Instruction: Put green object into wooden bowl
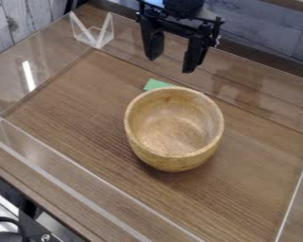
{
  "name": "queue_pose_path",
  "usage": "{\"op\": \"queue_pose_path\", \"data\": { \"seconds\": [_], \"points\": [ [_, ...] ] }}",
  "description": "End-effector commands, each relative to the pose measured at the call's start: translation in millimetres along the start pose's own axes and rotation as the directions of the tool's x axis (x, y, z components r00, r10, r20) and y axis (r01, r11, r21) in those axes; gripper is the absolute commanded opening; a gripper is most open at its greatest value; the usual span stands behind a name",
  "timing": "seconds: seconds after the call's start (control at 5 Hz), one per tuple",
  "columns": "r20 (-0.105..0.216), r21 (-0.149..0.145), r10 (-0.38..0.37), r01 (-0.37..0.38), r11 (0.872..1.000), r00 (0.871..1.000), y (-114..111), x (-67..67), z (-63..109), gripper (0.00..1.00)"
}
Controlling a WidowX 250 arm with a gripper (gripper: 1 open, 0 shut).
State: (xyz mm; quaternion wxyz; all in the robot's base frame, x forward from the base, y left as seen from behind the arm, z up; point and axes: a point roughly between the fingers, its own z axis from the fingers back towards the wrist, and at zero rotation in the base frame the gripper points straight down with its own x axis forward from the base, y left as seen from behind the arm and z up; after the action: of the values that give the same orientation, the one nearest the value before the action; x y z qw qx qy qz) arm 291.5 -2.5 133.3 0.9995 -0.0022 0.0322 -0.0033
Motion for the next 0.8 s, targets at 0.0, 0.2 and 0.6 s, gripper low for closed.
{"op": "queue_pose_path", "data": {
  "seconds": [0.0, 0.2, 0.6],
  "points": [
    [-0.004, -0.003, 0.041, -0.041, 0.999, 0.999, 12, 15.7, -12.3, 1.00],
    [-0.001, -0.002, 0.022, -0.022, 1.000, 1.000, 22, 31.9, -23.1, 1.00],
    [0.013, 0.003, 0.025, -0.025, 1.000, 1.000, 36, 59.4, -34.1, 1.00]
  ]
}}
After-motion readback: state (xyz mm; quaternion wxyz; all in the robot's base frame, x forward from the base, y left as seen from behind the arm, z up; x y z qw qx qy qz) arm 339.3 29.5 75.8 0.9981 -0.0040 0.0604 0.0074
